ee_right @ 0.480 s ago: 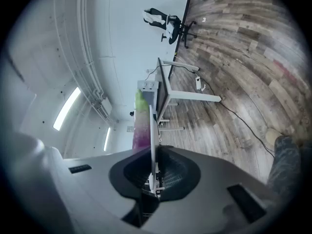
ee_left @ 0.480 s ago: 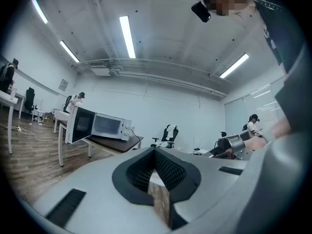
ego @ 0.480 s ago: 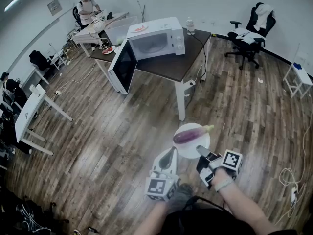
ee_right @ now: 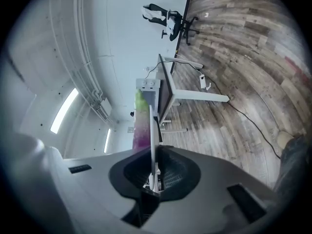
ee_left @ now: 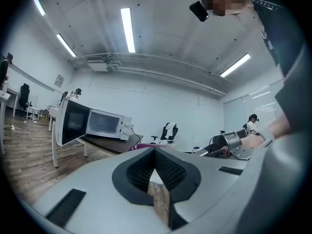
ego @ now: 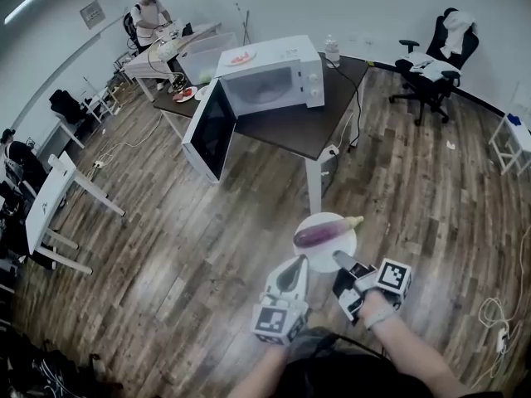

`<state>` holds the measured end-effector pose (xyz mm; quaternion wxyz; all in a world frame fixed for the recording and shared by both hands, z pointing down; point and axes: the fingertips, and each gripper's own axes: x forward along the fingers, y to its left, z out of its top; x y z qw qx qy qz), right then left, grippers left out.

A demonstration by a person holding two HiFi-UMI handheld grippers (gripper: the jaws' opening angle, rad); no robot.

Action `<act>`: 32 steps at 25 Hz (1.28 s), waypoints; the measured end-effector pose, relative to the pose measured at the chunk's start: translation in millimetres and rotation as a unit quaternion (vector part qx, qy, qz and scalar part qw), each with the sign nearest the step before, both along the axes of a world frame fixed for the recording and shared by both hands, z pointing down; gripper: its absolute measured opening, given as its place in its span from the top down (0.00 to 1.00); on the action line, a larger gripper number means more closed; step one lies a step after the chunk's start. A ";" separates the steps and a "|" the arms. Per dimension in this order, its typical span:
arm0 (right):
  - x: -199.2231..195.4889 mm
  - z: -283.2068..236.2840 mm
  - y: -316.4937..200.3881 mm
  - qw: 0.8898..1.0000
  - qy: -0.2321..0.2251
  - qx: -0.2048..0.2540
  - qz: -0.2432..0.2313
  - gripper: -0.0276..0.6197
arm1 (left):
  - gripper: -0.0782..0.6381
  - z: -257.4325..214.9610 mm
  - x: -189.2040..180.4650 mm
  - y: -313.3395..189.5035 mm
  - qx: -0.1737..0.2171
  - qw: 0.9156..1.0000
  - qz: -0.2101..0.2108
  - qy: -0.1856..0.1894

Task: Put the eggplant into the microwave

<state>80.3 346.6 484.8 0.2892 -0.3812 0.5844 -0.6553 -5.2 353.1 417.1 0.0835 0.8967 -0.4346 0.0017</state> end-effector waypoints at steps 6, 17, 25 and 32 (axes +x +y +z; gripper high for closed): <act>-3.4 -1.9 -56.9 1.000 0.005 0.011 0.002 0.93 | 0.89 -4.7 -5.0 -55.8 0.009 1.000 0.000 0.004; -4.7 -4.8 -135.4 1.000 0.003 0.013 0.008 0.92 | 0.89 -15.9 -28.4 -151.9 0.028 0.999 -0.033 0.010; 0.5 -5.5 -183.1 1.000 0.010 0.024 -0.006 0.92 | 0.89 -12.7 -44.9 -200.9 0.023 0.996 -0.076 0.028; -1.1 1.2 -221.5 1.000 0.006 0.013 -0.026 0.92 | 0.89 -5.8 -46.2 -244.2 0.008 0.995 -0.094 0.020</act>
